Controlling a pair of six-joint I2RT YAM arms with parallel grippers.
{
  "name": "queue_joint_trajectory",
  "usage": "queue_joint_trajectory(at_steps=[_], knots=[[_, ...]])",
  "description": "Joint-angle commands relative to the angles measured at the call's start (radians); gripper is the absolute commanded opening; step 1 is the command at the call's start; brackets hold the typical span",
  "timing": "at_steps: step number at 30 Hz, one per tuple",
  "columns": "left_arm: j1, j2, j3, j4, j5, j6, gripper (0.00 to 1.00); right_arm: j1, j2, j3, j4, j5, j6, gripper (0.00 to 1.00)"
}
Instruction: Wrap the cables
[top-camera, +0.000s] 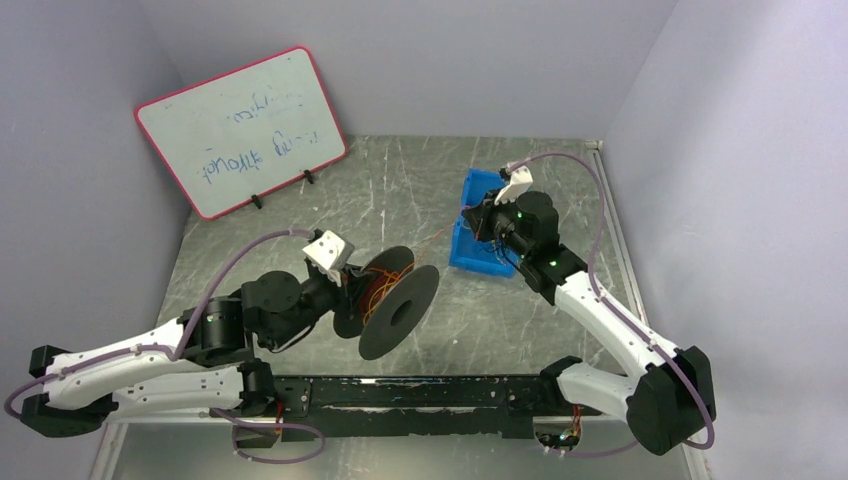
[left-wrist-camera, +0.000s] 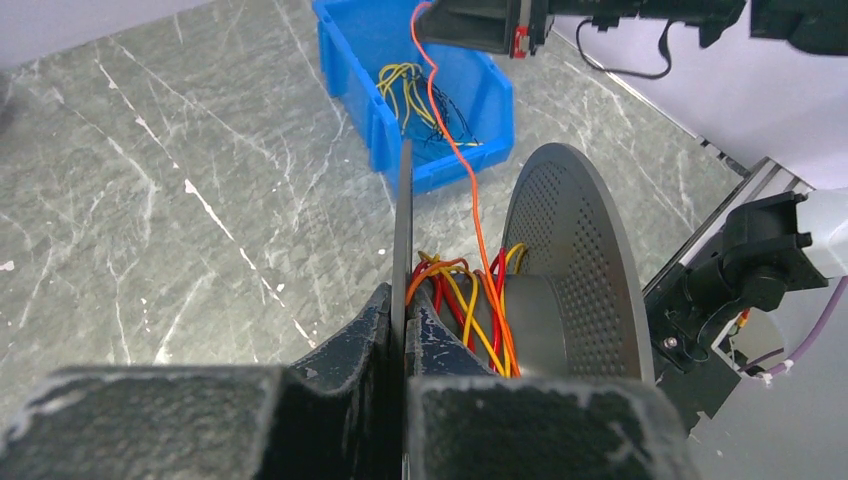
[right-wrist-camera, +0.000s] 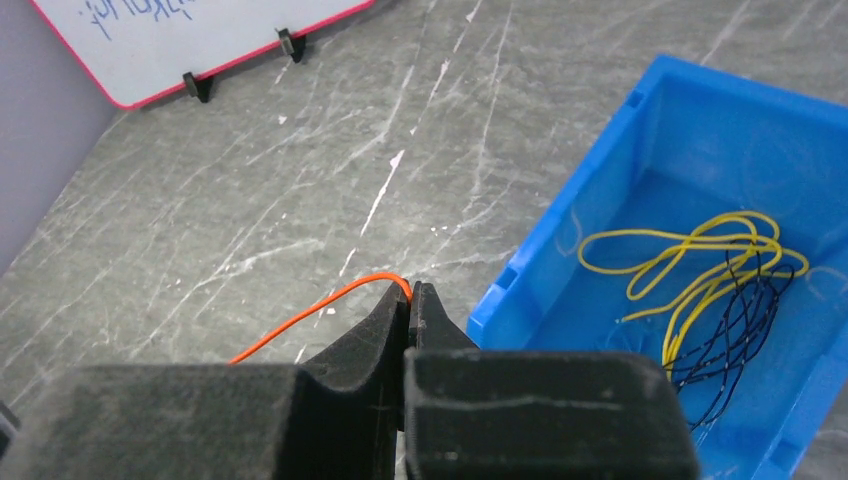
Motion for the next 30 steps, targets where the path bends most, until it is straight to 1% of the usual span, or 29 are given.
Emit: queue_joint_trajectory(at_steps=[1, 7, 12, 17, 21, 24, 30], knots=[[-0.006, -0.04, 0.054, 0.064, 0.021, 0.0, 0.07, -0.021, -0.017, -0.067, 0.095, -0.043, 0.059, 0.0], [-0.006, -0.077, 0.059, 0.143, 0.06, -0.013, 0.07, -0.022, -0.017, -0.187, 0.206, -0.133, 0.134, 0.0], [-0.006, -0.084, 0.07, 0.222, 0.066, -0.004, 0.07, -0.02, -0.012, -0.298, 0.329, -0.206, 0.201, 0.0], [-0.006, -0.055, 0.088, 0.303, 0.034, 0.01, 0.07, -0.008, -0.023, -0.423, 0.466, -0.26, 0.258, 0.0], [-0.005, -0.019, 0.101, 0.381, -0.014, 0.012, 0.07, 0.022, -0.024, -0.511, 0.571, -0.271, 0.307, 0.0], [-0.006, 0.015, 0.111, 0.431, -0.063, 0.006, 0.07, 0.1, -0.021, -0.566, 0.65, -0.249, 0.341, 0.0], [-0.006, 0.087, 0.111, 0.511, -0.211, -0.009, 0.07, 0.294, 0.002, -0.624, 0.754, -0.114, 0.366, 0.0]])
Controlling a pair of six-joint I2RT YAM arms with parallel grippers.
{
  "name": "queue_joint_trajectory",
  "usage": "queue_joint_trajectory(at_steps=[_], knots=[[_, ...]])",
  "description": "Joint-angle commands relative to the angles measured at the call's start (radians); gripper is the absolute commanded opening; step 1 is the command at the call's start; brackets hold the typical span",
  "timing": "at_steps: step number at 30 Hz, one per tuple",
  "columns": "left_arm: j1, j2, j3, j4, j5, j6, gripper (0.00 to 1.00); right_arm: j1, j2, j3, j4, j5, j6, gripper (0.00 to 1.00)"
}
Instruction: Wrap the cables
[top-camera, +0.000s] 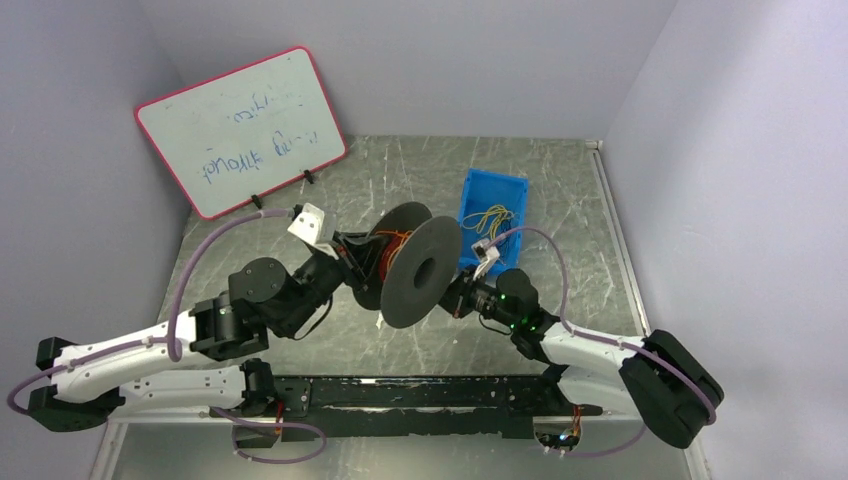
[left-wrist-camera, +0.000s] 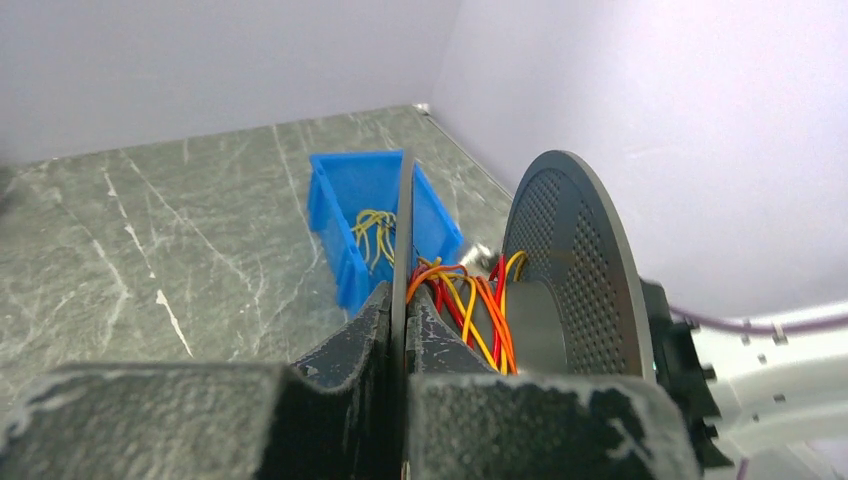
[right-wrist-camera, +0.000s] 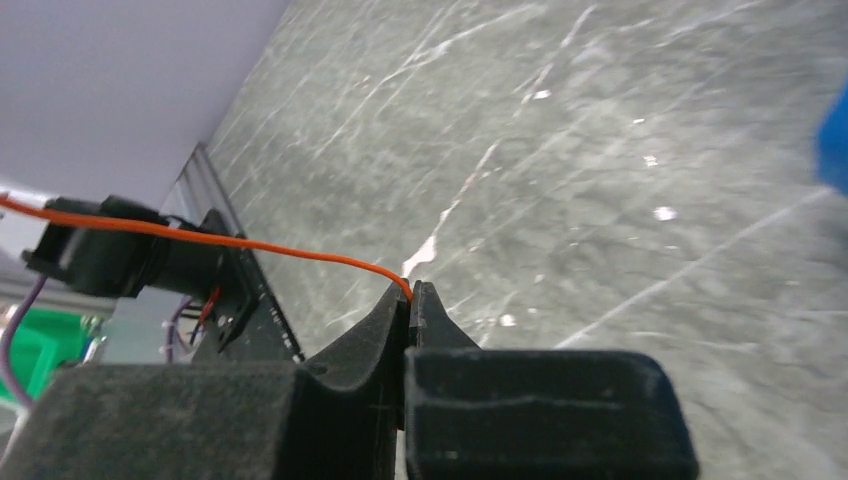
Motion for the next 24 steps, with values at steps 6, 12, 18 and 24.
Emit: queue_joint_trajectory(at_steps=[6, 12, 18, 24], knots=[[-0.004, 0.088, 0.035, 0.295, -0.297, 0.018, 0.07, 0.241, 0.003, -0.052, 0.197, 0.233, 0.04, 0.0], [-0.004, 0.185, 0.026, 0.458, -0.464, 0.117, 0.07, 0.355, 0.013, -0.057, 0.234, 0.332, 0.059, 0.0], [-0.004, 0.314, 0.014, 0.7, -0.529, 0.331, 0.07, 0.456, -0.025, -0.021, 0.17, 0.413, 0.04, 0.0], [0.002, 0.436, 0.0, 0.951, -0.572, 0.554, 0.07, 0.553, -0.096, 0.053, 0.043, 0.516, -0.002, 0.0]])
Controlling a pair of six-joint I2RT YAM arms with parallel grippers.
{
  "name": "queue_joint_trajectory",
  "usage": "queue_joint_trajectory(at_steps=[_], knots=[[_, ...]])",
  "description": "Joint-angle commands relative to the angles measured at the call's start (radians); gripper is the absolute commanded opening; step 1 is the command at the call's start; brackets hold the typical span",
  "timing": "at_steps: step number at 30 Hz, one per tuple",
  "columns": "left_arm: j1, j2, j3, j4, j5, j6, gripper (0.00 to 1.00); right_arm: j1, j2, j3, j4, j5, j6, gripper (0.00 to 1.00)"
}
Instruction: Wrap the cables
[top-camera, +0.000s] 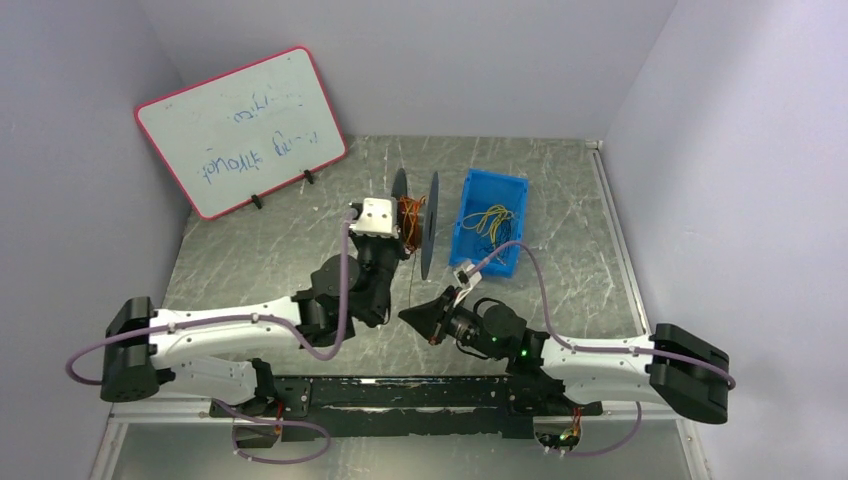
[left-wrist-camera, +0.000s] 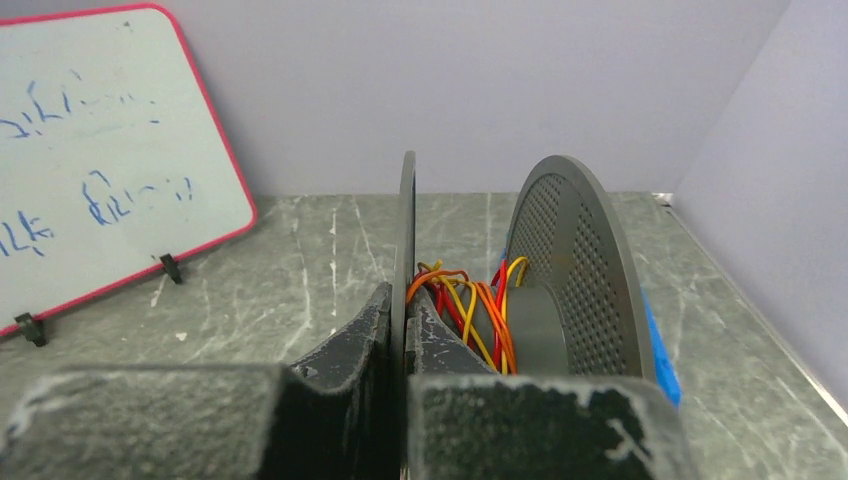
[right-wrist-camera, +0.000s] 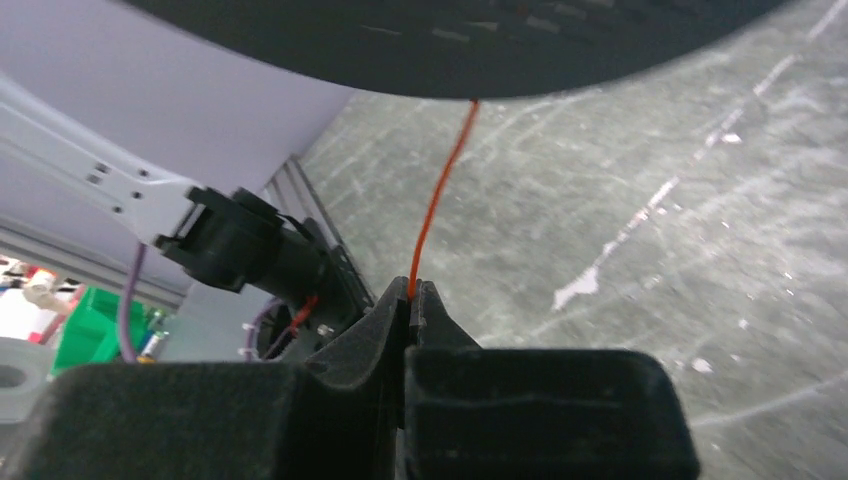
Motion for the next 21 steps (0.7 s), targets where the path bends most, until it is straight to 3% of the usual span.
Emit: queue_joint_trajectory(at_steps=[1, 6, 13, 17, 21], knots=[[0.005, 0.053, 0.007, 0.346, -0.068, 0.193, 0.07, 0.07, -0.055, 0.072, -0.116, 0.11, -0.049, 0.0], [0.015, 0.13, -0.006, 0.437, -0.09, 0.28, 0.07, 0.135, -0.088, 0.146, -0.227, 0.185, -0.085, 0.0], [0.022, 0.162, -0.056, 0.451, -0.114, 0.29, 0.07, 0.2, -0.133, 0.245, -0.367, 0.293, -0.137, 0.0], [0.024, 0.147, -0.072, 0.342, -0.109, 0.217, 0.07, 0.218, -0.147, 0.309, -0.435, 0.334, -0.166, 0.0], [0.025, 0.113, -0.074, 0.086, -0.073, 0.012, 0.07, 0.226, -0.149, 0.359, -0.494, 0.378, -0.188, 0.0]])
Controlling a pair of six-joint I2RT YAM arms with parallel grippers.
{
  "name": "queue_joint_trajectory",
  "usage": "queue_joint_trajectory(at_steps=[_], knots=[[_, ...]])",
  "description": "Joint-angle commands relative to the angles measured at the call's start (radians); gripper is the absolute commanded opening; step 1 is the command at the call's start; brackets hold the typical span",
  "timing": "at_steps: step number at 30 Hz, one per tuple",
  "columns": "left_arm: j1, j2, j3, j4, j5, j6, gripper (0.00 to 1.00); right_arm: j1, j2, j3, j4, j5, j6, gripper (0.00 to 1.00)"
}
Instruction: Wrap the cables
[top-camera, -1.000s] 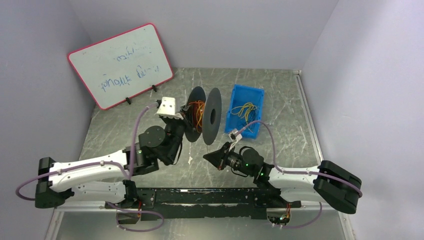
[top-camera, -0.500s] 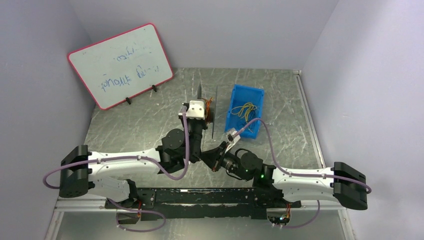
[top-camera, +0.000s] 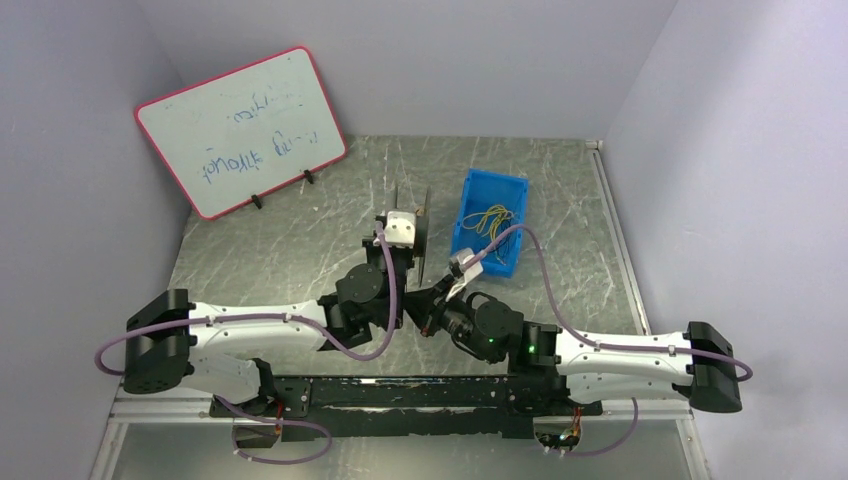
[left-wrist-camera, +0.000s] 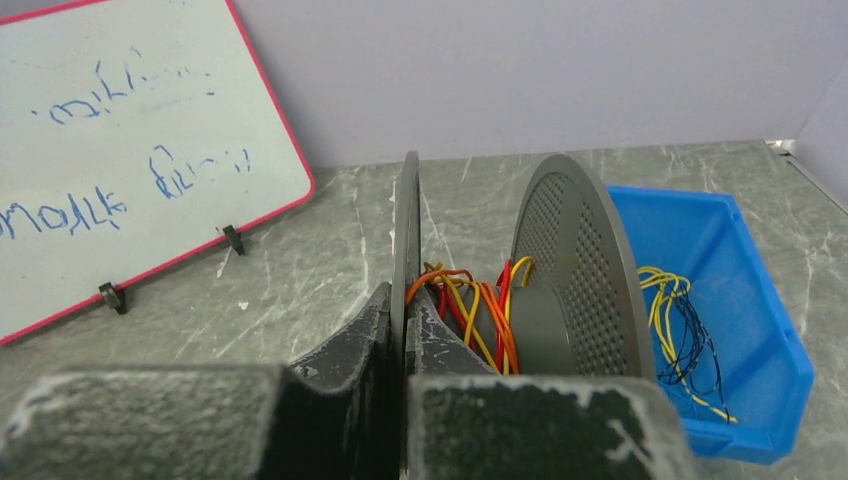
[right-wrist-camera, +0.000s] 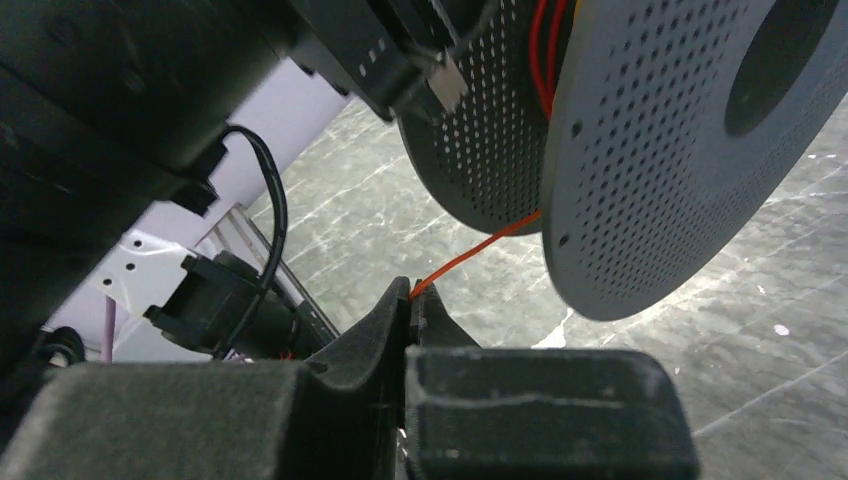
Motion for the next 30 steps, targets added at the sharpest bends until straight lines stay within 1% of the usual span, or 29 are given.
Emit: queue_joint_trajectory(at_steps=[1, 3, 5, 10, 12, 17, 25, 30], knots=[[0.018, -0.058, 0.006, -0.27, 0.047, -0.26, 0.07, 0.029, -0.021, 0.065, -0.075, 0.047, -0.035, 0.0], [0.02, -0.075, 0.009, -0.413, 0.052, -0.39, 0.07, 0.032, -0.021, 0.072, -0.095, 0.08, -0.029, 0.0], [0.02, -0.091, 0.0, -0.527, 0.047, -0.489, 0.07, 0.034, -0.019, 0.076, -0.105, 0.123, -0.025, 0.0], [0.019, -0.104, 0.014, -0.789, 0.052, -0.771, 0.07, 0.036, -0.003, 0.093, -0.14, 0.198, -0.015, 0.0], [0.019, -0.104, 0.019, -0.865, 0.059, -0.842, 0.07, 0.037, 0.004, 0.1, -0.159, 0.229, -0.005, 0.0], [0.02, -0.113, -0.003, -0.917, 0.088, -0.907, 0.07, 0.037, 0.008, 0.105, -0.191, 0.297, 0.03, 0.0], [0.016, -0.119, -0.056, -0.872, 0.175, -0.867, 0.07, 0.037, 0.029, 0.13, -0.26, 0.352, 0.081, 0.0], [0.001, -0.111, -0.064, -0.9, 0.184, -0.899, 0.07, 0.037, 0.064, 0.145, -0.314, 0.402, 0.153, 0.0]])
